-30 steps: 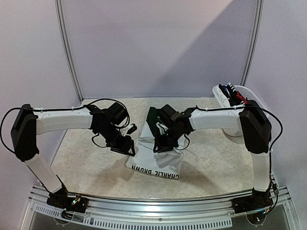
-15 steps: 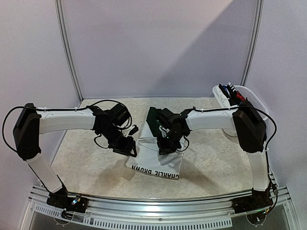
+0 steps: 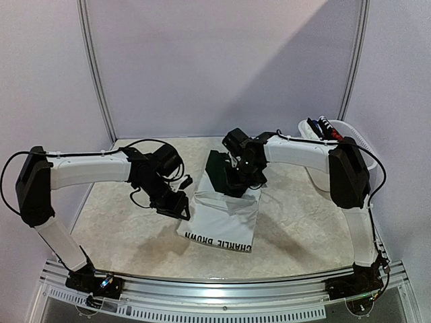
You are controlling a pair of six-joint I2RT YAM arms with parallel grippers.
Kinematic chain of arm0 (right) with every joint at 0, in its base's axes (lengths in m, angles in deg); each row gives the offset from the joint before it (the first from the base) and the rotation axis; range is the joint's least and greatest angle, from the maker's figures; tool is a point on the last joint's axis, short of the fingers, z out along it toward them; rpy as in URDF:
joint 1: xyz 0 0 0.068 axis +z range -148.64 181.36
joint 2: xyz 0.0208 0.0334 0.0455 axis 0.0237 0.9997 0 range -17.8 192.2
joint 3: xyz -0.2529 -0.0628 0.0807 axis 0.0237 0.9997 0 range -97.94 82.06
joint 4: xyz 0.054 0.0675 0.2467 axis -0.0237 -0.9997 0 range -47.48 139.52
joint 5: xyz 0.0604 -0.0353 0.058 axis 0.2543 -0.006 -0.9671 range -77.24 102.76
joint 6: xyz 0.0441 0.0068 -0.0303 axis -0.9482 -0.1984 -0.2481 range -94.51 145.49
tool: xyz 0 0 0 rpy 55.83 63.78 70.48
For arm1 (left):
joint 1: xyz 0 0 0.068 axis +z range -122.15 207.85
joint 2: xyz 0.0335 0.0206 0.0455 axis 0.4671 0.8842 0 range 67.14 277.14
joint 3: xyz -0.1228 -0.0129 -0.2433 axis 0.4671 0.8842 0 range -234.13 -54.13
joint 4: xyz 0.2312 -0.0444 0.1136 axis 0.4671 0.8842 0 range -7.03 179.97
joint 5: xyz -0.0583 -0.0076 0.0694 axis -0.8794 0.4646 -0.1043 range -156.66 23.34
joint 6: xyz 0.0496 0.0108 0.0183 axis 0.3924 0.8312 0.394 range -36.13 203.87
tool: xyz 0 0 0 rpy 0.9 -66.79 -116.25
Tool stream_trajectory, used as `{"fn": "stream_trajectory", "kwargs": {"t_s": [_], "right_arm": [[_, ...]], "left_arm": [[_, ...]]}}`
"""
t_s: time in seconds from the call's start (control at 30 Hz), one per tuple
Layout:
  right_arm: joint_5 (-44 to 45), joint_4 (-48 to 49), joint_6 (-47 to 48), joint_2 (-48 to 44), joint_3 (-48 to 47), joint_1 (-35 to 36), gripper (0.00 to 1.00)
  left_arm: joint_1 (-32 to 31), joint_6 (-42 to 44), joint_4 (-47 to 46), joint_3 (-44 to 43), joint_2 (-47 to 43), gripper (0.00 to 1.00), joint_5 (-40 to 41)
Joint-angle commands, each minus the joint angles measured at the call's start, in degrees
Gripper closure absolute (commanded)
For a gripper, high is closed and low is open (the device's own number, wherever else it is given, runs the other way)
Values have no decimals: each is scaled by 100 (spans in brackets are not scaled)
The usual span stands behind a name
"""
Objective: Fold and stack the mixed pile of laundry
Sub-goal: Smooth out the 2/3-rectangle-folded T-shirt at the center of the board.
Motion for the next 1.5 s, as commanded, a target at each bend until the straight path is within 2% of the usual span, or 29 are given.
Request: {"fn": "stream_trajectory", "kwargs": {"t_s": [0.0, 0.2, 0.37, 0.5, 0.67, 0.93, 1.23, 1.37, 1.47], "right_arm": [[340, -374, 156, 255, -459, -219, 84], [214, -224, 251, -464, -51, -236, 82], [-193, 518, -238, -1666, 1542, -211, 83], [-137, 829, -766, -2415, 2681, -100, 83], [-42, 784, -1252, -2987, 3355, 18, 83], [466, 273, -1335, -3429, 3433, 31, 83], [516, 172, -1274, -3448, 3221, 27, 83], [301, 338, -1164, -3311, 3107, 23, 83], [82, 587, -1102, -3188, 3087, 59, 83]], "left_arm": [[-111, 127, 274, -237, -110, 58, 140], [-141, 345, 154, -804, 537, 62, 73], [-177, 454, -81, -1260, 1283, 67, -97], [-204, 527, -188, -1633, 1827, 69, -177], [-210, 572, -308, -1919, 2282, 71, -80], [-171, 609, -347, -2557, 2791, 72, 290], [183, 494, -105, -3708, 3302, 72, 647], [298, 427, 162, -4238, 3256, 71, 718], [310, 450, 280, -4215, 2977, 69, 752]]}}
